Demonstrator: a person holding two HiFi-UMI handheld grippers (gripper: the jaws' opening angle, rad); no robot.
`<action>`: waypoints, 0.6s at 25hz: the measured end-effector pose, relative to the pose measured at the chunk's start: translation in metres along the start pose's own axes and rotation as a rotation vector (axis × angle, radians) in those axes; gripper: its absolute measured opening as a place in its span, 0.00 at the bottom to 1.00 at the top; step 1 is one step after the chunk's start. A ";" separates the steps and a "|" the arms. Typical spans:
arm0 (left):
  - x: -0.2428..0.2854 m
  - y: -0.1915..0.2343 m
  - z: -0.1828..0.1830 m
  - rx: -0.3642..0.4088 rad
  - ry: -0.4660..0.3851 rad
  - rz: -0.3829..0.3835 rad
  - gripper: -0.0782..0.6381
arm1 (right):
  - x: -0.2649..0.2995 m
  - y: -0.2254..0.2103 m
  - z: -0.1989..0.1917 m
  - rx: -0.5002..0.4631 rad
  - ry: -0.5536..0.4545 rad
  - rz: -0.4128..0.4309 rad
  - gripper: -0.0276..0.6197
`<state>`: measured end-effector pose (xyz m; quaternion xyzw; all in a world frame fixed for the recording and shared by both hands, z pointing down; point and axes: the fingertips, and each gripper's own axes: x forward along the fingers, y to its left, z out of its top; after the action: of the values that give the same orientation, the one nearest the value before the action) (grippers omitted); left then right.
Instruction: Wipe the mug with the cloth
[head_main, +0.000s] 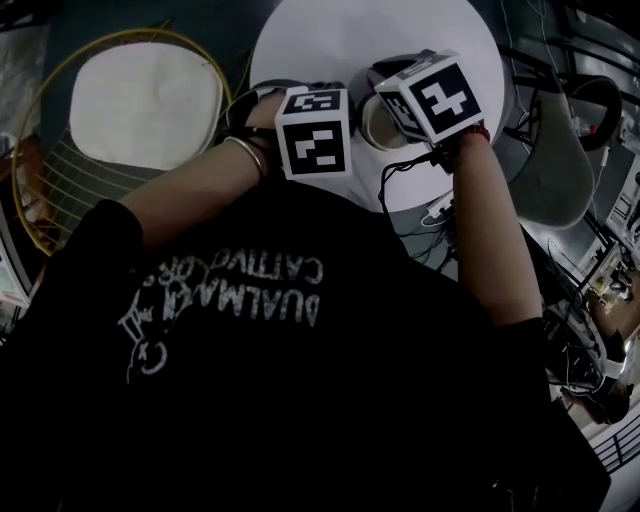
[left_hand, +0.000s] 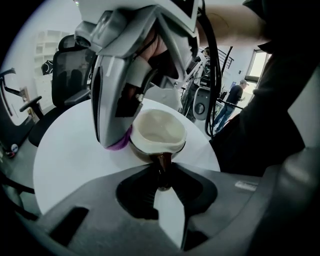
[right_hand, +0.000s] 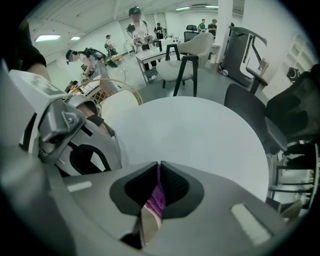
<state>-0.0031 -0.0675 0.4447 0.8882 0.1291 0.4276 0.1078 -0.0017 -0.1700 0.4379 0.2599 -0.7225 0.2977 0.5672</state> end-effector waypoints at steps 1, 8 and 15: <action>0.000 -0.001 -0.002 0.000 0.000 -0.001 0.20 | 0.001 0.003 0.000 -0.009 0.009 0.000 0.09; 0.000 -0.002 -0.005 -0.003 -0.006 -0.002 0.20 | 0.007 0.024 0.010 -0.037 -0.003 0.054 0.09; -0.001 -0.003 -0.005 -0.007 -0.007 -0.014 0.21 | 0.006 0.039 0.013 -0.073 -0.004 0.099 0.09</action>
<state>-0.0078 -0.0652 0.4459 0.8883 0.1337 0.4243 0.1142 -0.0398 -0.1528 0.4358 0.2033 -0.7460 0.2983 0.5596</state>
